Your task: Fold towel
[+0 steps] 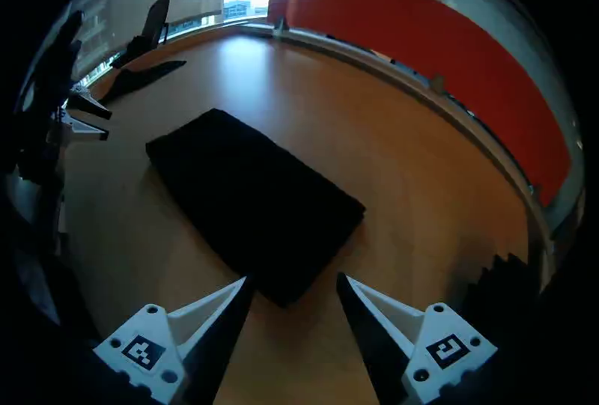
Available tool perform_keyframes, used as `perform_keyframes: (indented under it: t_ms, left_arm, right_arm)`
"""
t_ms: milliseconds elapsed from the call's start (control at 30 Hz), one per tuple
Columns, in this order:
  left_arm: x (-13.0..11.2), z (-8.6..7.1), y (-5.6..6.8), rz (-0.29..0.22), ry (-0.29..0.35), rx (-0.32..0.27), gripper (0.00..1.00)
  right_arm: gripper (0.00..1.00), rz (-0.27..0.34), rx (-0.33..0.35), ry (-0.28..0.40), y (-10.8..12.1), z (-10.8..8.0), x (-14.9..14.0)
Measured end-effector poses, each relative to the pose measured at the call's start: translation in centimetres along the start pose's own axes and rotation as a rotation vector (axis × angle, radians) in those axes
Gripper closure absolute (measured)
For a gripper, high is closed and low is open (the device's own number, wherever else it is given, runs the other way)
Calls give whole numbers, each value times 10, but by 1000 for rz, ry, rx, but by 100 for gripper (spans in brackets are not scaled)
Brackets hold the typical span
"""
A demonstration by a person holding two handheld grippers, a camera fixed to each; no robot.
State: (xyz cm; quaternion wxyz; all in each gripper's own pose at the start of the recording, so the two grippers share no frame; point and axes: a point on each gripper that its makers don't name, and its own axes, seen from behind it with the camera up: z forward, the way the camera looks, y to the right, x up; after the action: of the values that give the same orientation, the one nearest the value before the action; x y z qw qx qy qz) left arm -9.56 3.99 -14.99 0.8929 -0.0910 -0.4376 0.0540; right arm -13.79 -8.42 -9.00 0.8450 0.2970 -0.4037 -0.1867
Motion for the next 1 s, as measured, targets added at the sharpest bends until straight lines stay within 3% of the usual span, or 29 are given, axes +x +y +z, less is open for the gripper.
perform_keyframes:
  t_ms: [467,767,1000]
  left_arm:
    - [-25,-23,-8,-68,-6,31,10]
    - [-31,-36,-10,-86,-6,45,11]
    - [-36,-43,-13,-92,-9,49,10]
  right_arm:
    - [18,-40,58,-52,-10,9,-17]
    - [40,-53,90,-83,-12,13,-27]
    - [48,-65,105,-94,-12,14,-30]
